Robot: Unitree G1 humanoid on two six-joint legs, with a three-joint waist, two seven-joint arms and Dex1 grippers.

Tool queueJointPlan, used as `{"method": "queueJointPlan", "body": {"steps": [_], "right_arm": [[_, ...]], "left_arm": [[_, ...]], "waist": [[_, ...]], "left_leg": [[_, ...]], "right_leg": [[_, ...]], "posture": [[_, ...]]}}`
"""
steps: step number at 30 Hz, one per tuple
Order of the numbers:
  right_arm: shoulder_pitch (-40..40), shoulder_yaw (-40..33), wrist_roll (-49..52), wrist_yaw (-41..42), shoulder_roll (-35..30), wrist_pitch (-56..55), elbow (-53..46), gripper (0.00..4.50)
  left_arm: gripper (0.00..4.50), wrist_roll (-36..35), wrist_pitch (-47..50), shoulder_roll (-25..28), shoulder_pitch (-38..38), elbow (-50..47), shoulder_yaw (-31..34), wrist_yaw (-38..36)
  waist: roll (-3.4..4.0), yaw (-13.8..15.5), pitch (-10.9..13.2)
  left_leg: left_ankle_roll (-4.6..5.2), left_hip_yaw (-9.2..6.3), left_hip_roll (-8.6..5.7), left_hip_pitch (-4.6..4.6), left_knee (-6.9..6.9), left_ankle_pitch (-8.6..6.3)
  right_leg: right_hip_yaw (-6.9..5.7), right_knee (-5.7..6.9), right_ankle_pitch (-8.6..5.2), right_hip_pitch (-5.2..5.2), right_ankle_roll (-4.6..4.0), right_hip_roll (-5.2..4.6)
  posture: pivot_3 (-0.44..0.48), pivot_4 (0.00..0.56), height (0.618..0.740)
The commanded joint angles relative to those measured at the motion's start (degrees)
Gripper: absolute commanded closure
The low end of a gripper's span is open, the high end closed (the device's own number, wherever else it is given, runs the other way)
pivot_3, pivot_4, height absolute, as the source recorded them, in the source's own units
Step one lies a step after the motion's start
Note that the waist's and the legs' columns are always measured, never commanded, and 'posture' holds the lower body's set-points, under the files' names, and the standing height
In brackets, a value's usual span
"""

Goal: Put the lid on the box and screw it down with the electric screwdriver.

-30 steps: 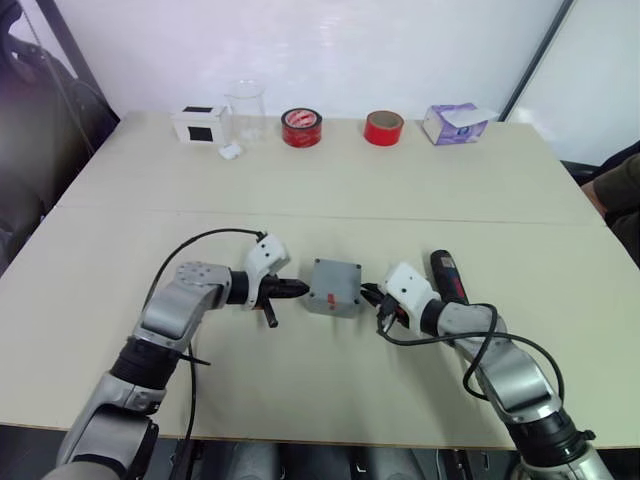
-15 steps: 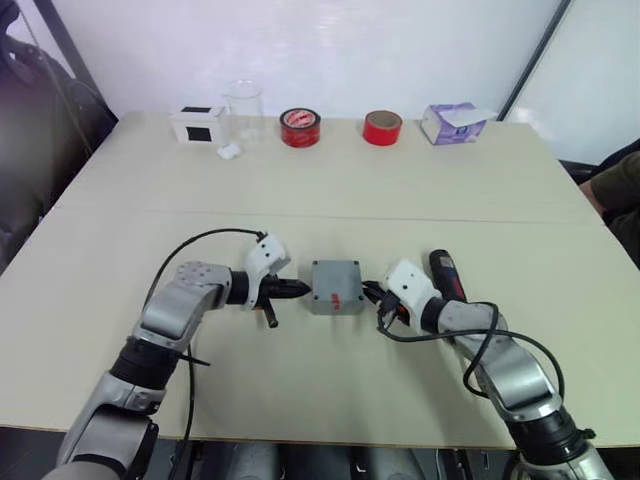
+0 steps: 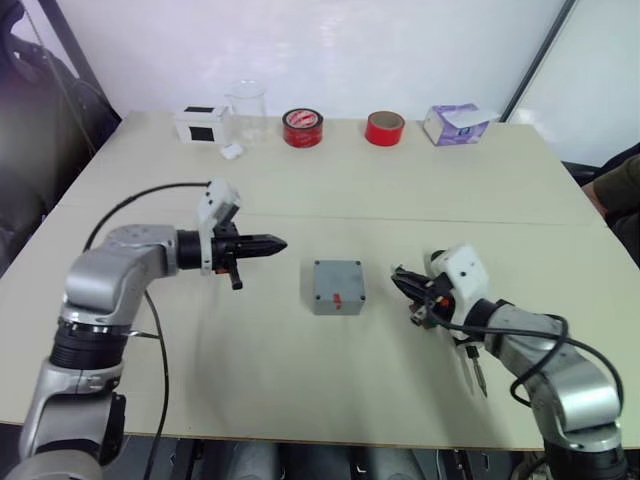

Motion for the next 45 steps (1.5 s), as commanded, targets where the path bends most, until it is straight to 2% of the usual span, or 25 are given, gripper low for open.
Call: {"method": "queueJointPlan", "body": {"steps": [1, 3, 4, 7, 10, 13, 16, 21, 30, 45], "right_arm": [[1.68, -3.39, 1.78, 0.35, -3.17, 1.14, -1.17, 3.43], [3.74, -4.03, 2.19, 1.72, -5.70, 1.39, -0.55, 2.56], [4.25, -4.25, 2.71, 1.92, -6.26, 1.63, -0.50, 2.26], [6.52, -4.25, 4.17, 2.46, -8.33, 2.80, -1.94, 1.05], [7.87, -4.24, 4.95, 1.84, -9.32, 4.24, -2.70, 0.21], [8.65, -4.74, 5.31, 1.21, -9.99, 4.60, -2.53, 0.21], [9.03, -4.36, 4.61, 0.62, -11.39, 4.34, -1.89, 0.72], [7.86, -2.92, 4.92, 0.43, -13.37, 4.60, -1.12, 2.21], [3.83, 0.21, 4.66, -1.08, -17.68, 8.51, -1.34, 2.21], [-2.13, 3.45, 8.30, -2.76, -19.08, 20.28, -4.56, 2.21]], "left_arm": [[4.50, -1.81, -1.01, 2.69, -0.92, -5.55, -3.31, -4.87], [4.50, -1.28, -2.59, 4.28, -1.02, -8.13, -5.92, -7.34], [4.50, -1.07, -3.06, 4.70, -1.03, -8.66, -6.64, -7.87], [4.50, -0.32, -4.21, 5.40, -0.29, -10.13, -8.15, -7.76], [4.50, 1.54, -6.16, 6.57, 1.66, -11.09, -9.86, -7.62], [4.50, 1.92, -6.98, 6.83, 3.37, -11.31, -10.44, -7.02], [4.50, 2.08, -7.20, 6.26, 3.76, -11.12, -10.57, -6.42], [4.50, 2.41, -7.95, 5.71, 4.20, -10.69, -10.86, -5.50], [4.50, 3.12, -9.27, 5.04, 5.38, -10.71, -10.93, -3.95], [4.50, 3.57, -9.57, 3.80, 6.60, -12.30, -11.87, -1.13]], "waist": [[0.00, -0.01, 0.00], [0.01, 0.09, 0.01], [0.01, 0.10, 0.01], [0.03, -0.03, 0.01], [0.04, -0.17, 0.02], [0.03, -0.04, 0.03], [0.03, 0.11, 0.03], [0.03, 0.08, 0.03], [0.03, 0.01, 0.04], [0.03, 0.01, 0.04]], "left_leg": [[0.00, 0.00, -0.01, 0.00, 0.00, 0.00], [0.00, 0.00, -0.04, -0.01, 0.00, 0.00], [0.00, 0.00, -0.05, -0.01, -0.01, 0.00], [0.00, 0.02, -0.06, 0.00, -0.03, 0.00], [0.00, 0.02, -0.04, 0.03, -0.03, 0.00], [0.01, 0.01, -0.03, 0.05, -0.06, 0.00], [0.01, 0.01, -0.03, 0.03, -0.06, 0.00], [0.01, 0.01, -0.05, 0.00, -0.05, 0.00], [0.01, 0.00, -0.03, 0.00, -0.05, 0.00], [0.01, -0.01, -0.02, -0.02, -0.05, 0.00]], "right_leg": [[0.00, 0.00, 0.00, 0.00, 0.00, 0.00], [-0.01, 0.00, -0.01, -0.01, -0.02, 0.02], [-0.01, 0.00, -0.02, -0.02, -0.03, 0.02], [0.02, -0.03, -0.02, -0.02, -0.03, 0.02], [0.03, -0.02, -0.02, -0.02, -0.02, 0.07], [0.03, -0.02, -0.02, -0.02, -0.02, 0.09], [0.03, -0.04, -0.03, -0.02, -0.02, 0.07], [0.03, -0.09, -0.03, -0.02, -0.02, 0.04], [0.03, -0.09, -0.03, -0.03, -0.02, 0.08], [0.03, -0.10, -0.02, -0.03, -0.02, 0.06]], "posture": [[0.000, 0.150, 0.740], [0.000, 0.150, 0.740], [0.000, 0.150, 0.740], [0.000, 0.150, 0.740], [0.000, 0.150, 0.740], [0.000, 0.150, 0.740], [0.000, 0.150, 0.740], [0.000, 0.150, 0.740], [0.000, 0.150, 0.740], [0.000, 0.150, 0.740]]}}
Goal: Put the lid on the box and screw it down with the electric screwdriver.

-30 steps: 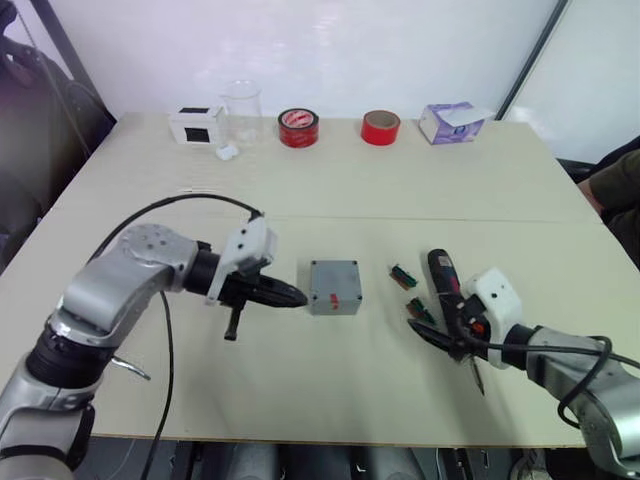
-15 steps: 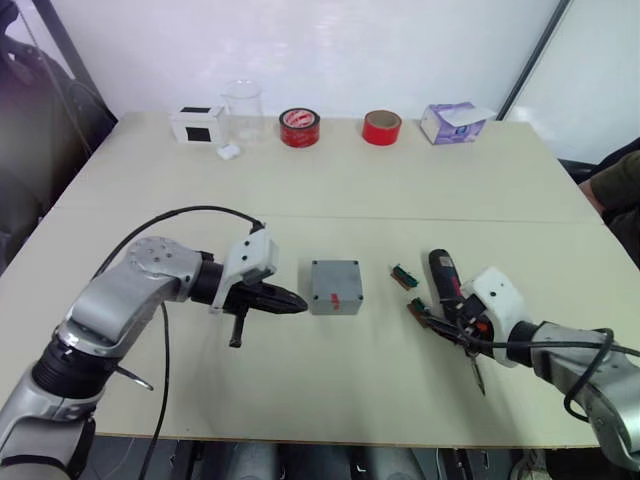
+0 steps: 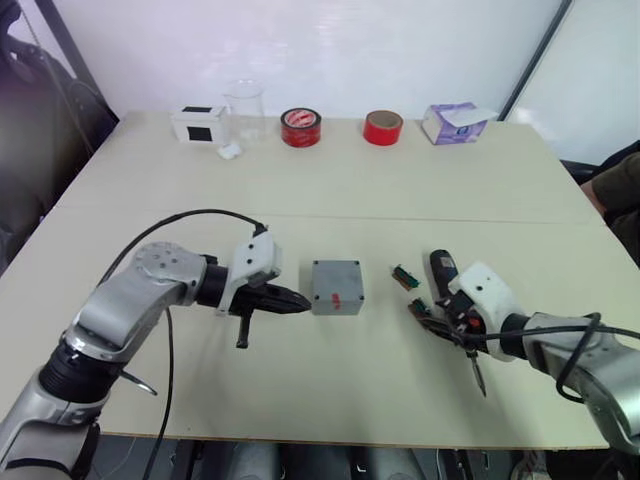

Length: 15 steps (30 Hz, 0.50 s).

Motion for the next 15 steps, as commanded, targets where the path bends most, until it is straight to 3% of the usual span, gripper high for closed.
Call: {"method": "queueJointPlan", "body": {"steps": [1, 10, 13, 15], "right_arm": [[-1.82, 0.32, 0.82, -1.10, -0.54, 2.26, -1.61, 2.21], [-3.14, 1.37, 1.35, -2.00, 0.00, 3.75, -0.62, 2.21], [-3.12, 1.83, 1.23, -2.53, 0.09, 3.67, -0.27, 2.95], [-3.11, 1.99, 1.08, -2.96, 0.29, 3.37, -0.01, 3.78]], "left_arm": [[4.50, -0.04, -0.71, -0.03, 0.02, -1.74, 0.17, 0.34], [4.50, -0.06, -0.69, 0.27, 0.19, -1.98, 0.20, 0.73], [4.50, 0.06, -0.72, 0.34, 0.18, -2.01, 0.15, 0.82], [4.50, 0.09, -0.71, 0.36, 0.18, -2.06, 0.14, 0.87]], "waist": [[0.00, 0.01, 0.00], [0.00, 0.02, 0.00], [0.00, 0.02, 0.00], [0.00, 0.02, 0.00]], "left_leg": [[0.00, 0.00, 0.00, 0.00, 0.00, 0.00], [0.00, 0.00, -0.01, -0.01, 0.00, 0.00], [0.00, 0.00, -0.01, -0.01, 0.00, 0.00], [0.00, 0.00, -0.01, -0.01, 0.00, 0.00]], "right_leg": [[0.00, 0.00, 0.00, 0.00, 0.00, 0.00], [0.00, -0.01, 0.00, 0.00, 0.00, -0.01], [0.00, -0.01, 0.00, 0.00, 0.00, -0.01], [0.00, -0.01, 0.00, 0.00, 0.00, -0.01]], "posture": [[0.000, 0.150, 0.740], [0.000, 0.150, 0.740], [0.000, 0.150, 0.740], [0.000, 0.150, 0.740]]}}
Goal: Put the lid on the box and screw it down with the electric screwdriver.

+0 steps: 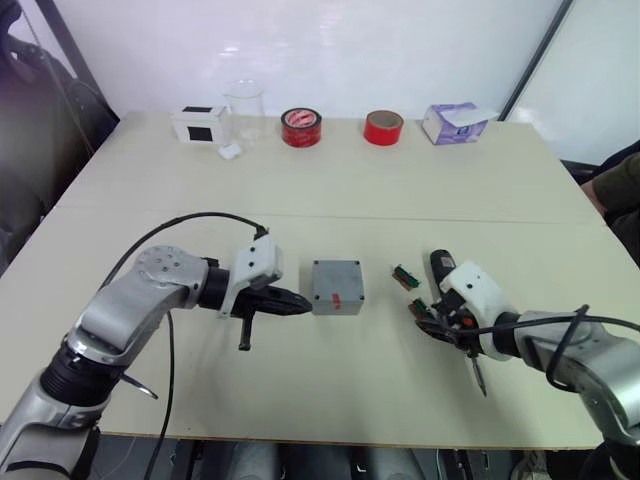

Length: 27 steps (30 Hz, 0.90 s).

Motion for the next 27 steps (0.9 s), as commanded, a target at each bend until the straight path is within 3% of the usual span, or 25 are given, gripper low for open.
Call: {"method": "queueJointPlan", "body": {"steps": [1, 2, 3, 27], "right_arm": [[-0.85, -0.19, 0.10, -0.77, 0.43, -0.36, -0.14, 4.12], [-0.95, -0.14, 0.11, -0.92, 0.59, -0.40, 0.03, 4.47], [-1.04, -0.07, 0.13, -1.07, 0.70, -0.39, 0.13, 4.49], [-2.16, -2.51, 1.22, 0.16, -2.15, -1.58, -0.40, 4.49]], "left_arm": [[4.50, 0.08, -0.62, 0.34, -0.14, -2.04, 0.36, 0.18], [4.50, 0.12, -0.64, 0.34, -0.16, -2.02, 0.32, 0.18], [4.50, 0.17, -0.65, 0.35, -0.18, -2.01, 0.30, 0.18], [4.50, 1.72, -1.51, 0.06, -1.11, -0.41, -0.32, -0.78]], "waist": [[0.00, 0.00, 0.00], [0.00, -0.01, 0.00], [0.00, -0.01, 0.00], [0.00, 0.01, 0.00]], "left_leg": [[0.00, 0.00, 0.00, 0.00, 0.00, 0.00], [0.00, 0.00, 0.00, 0.00, 0.00, 0.00], [0.00, 0.00, 0.00, 0.00, 0.00, 0.00], [0.00, 0.00, 0.00, 0.00, 0.00, 0.00]], "right_leg": [[0.00, 0.00, 0.00, 0.00, 0.00, 0.00], [0.00, 0.00, 0.00, 0.00, 0.00, 0.00], [0.00, 0.00, 0.00, 0.00, 0.00, 0.00], [0.00, 0.00, 0.00, 0.00, 0.00, 0.00]], "posture": [[0.000, 0.150, 0.740], [0.000, 0.150, 0.740], [0.000, 0.150, 0.740], [0.000, 0.150, 0.740]]}}
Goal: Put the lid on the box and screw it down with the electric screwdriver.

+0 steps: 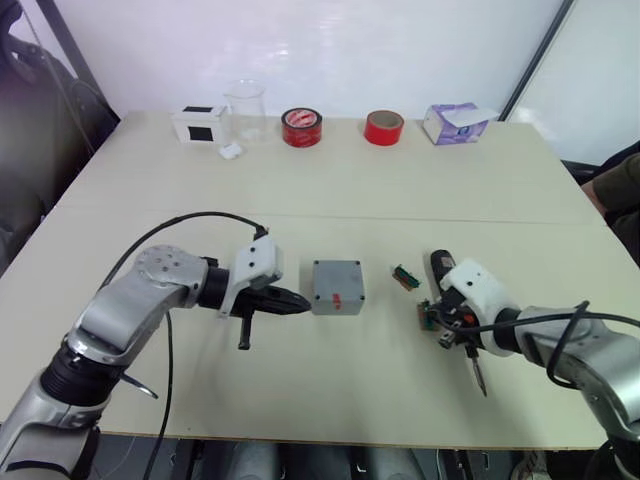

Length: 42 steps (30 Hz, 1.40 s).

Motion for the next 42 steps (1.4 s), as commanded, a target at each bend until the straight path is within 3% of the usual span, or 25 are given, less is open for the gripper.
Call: {"method": "queueJointPlan", "body": {"steps": [1, 11, 16, 21, 31, 42], "right_arm": [[-1.78, -3.53, 1.47, 0.19, 0.01, 0.69, -1.55, 4.49], [-10.22, -11.08, 8.09, -1.56, 7.90, 9.18, -2.31, 4.49], [-14.80, -12.34, 12.07, -1.19, 16.21, 2.97, -2.46, 4.49], [-15.33, -8.58, 11.76, -2.48, 20.87, -3.84, 0.24, 4.49], [-12.69, 2.94, 5.32, 1.13, 19.57, -17.91, 8.50, 4.49], [-12.25, 5.00, 3.06, 1.70, 19.02, -22.37, 11.63, 4.49]], "left_arm": [[4.50, 0.27, -1.16, 0.01, -1.07, -0.46, -0.25, -0.53], [4.50, 0.56, -1.22, -0.25, -1.36, 0.98, -0.06, -1.15], [4.50, -2.05, 0.96, -1.24, -2.18, 5.19, 4.38, 0.58], [4.50, -5.99, 4.39, -0.28, -1.75, 5.44, 9.23, 1.17], [4.50, -8.15, 7.22, 2.03, 0.00, 2.39, 10.66, 2.90], [4.50, -8.80, 8.11, 2.03, 0.40, 0.88, 10.31, 3.86]], "waist": [[0.00, 0.00, 0.00], [0.00, -0.04, 0.00], [0.01, -0.07, 0.00], [0.02, -0.14, 0.01], [0.05, -0.10, 0.03], [0.05, -0.13, 0.03]], "left_leg": [[0.00, 0.00, 0.00, 0.00, 0.00, 0.00], [0.00, -0.01, 0.02, 0.00, 0.00, 0.00], [0.00, -0.03, 0.04, 0.00, -0.01, 0.00], [0.00, -0.02, 0.04, -0.06, -0.01, 0.00], [0.00, 0.00, 0.00, -0.05, -0.01, 0.00], [0.00, 0.01, 0.00, -0.03, -0.01, 0.00]], "right_leg": [[0.00, 0.00, 0.00, 0.00, 0.00, 0.00], [0.00, 0.00, 0.00, 0.00, 0.00, 0.01], [-0.03, 0.03, 0.01, -0.02, 0.02, 0.06], [-0.03, 0.03, 0.03, -0.04, 0.05, 0.00], [-0.03, 0.04, 0.02, -0.04, 0.04, -0.03], [-0.03, 0.06, 0.03, -0.05, 0.04, -0.01]], "posture": [[0.000, 0.150, 0.740], [0.000, 0.150, 0.740], [0.000, 0.150, 0.740], [0.000, 0.150, 0.740], [0.000, 0.150, 0.740], [0.000, 0.150, 0.740]]}}
